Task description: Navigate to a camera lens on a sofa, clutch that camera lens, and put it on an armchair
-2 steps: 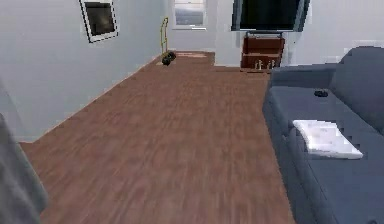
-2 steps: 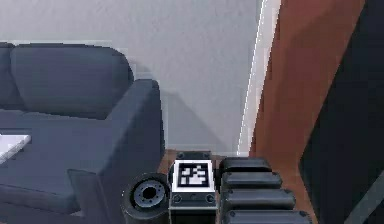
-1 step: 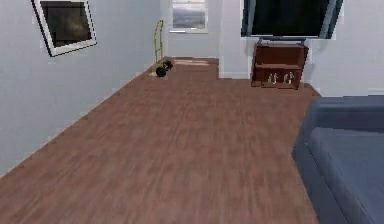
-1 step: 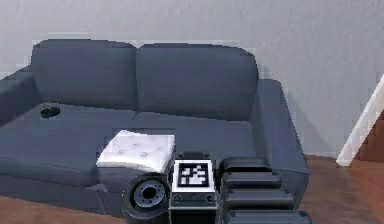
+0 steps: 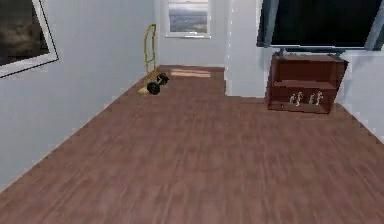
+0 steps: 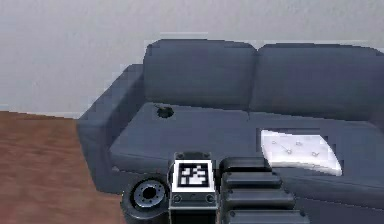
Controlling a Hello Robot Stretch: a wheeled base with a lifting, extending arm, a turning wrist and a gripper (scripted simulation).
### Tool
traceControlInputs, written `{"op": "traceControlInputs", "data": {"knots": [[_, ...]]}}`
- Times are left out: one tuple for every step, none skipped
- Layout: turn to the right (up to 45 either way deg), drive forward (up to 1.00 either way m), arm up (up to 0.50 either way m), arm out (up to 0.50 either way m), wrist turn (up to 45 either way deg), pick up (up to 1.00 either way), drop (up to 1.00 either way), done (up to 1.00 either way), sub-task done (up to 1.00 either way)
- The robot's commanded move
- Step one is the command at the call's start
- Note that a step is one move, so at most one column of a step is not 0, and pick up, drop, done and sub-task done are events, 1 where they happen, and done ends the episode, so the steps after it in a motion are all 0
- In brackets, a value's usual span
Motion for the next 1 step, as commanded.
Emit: {"op": "traceControlInputs", "data": {"knots": [[0.0,1.0,0.0,0.0,0.0,0.0,0.0,0.0,0.0]]}}
